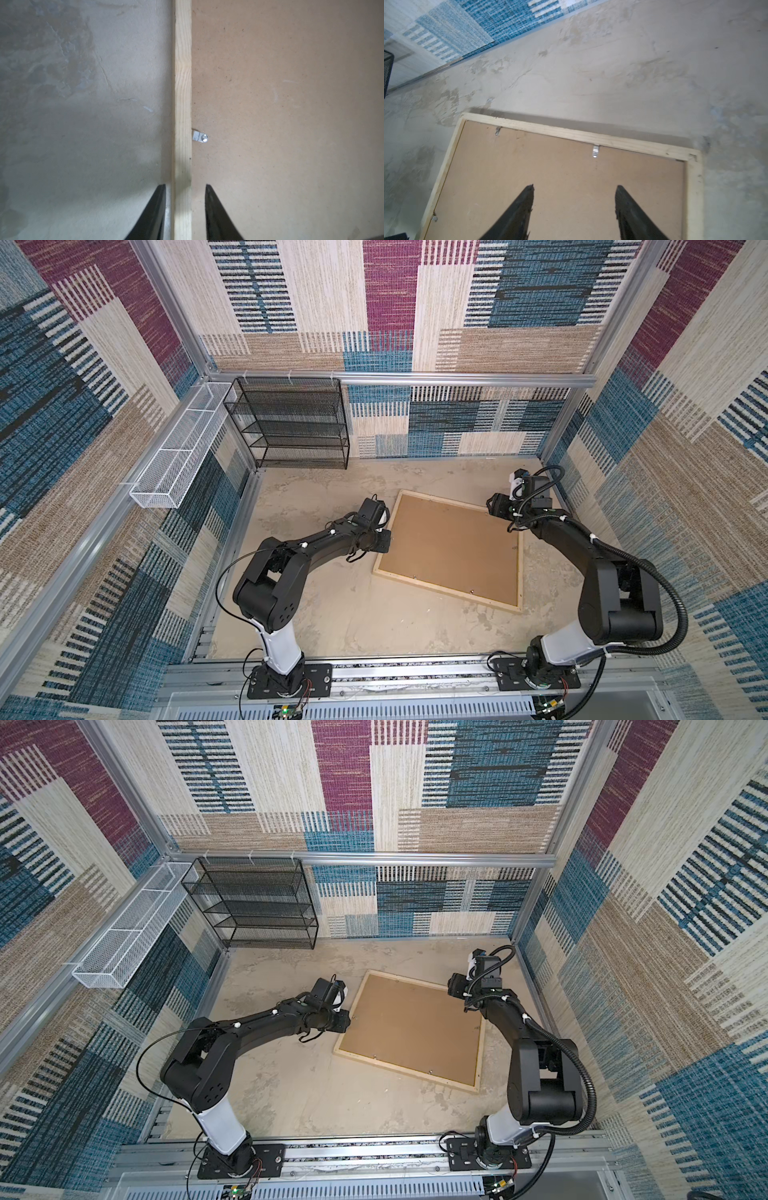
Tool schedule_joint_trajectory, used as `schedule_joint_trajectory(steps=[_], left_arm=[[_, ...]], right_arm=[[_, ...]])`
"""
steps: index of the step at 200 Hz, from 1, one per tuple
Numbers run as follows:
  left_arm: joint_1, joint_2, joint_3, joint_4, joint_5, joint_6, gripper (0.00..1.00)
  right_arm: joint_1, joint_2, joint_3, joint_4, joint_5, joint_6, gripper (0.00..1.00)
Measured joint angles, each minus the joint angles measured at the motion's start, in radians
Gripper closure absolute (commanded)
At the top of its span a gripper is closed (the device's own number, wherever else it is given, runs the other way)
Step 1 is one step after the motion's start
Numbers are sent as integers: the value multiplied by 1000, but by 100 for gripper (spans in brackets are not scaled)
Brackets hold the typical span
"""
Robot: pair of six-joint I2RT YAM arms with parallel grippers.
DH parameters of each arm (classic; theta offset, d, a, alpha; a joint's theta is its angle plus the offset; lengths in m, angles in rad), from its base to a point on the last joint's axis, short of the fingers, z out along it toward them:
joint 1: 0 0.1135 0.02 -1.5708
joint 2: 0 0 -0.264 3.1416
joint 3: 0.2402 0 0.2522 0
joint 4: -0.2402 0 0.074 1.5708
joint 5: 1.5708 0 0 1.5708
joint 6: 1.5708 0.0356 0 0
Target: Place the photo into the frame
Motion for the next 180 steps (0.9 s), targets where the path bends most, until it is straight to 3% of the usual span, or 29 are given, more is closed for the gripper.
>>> schedule_joint_trajectory(steps=[48, 110, 180], left_arm=[[-19, 50, 24, -17, -48, 6, 68], [-23, 85, 63, -42, -101, -6, 80], [48, 53, 31, -82, -196, -29, 84]], right_arm=[[-18, -13, -4, -2, -19, 6, 36], [-21, -20, -11, -3, -30, 6, 35], [-22, 13, -11, -3, -33, 5, 36]])
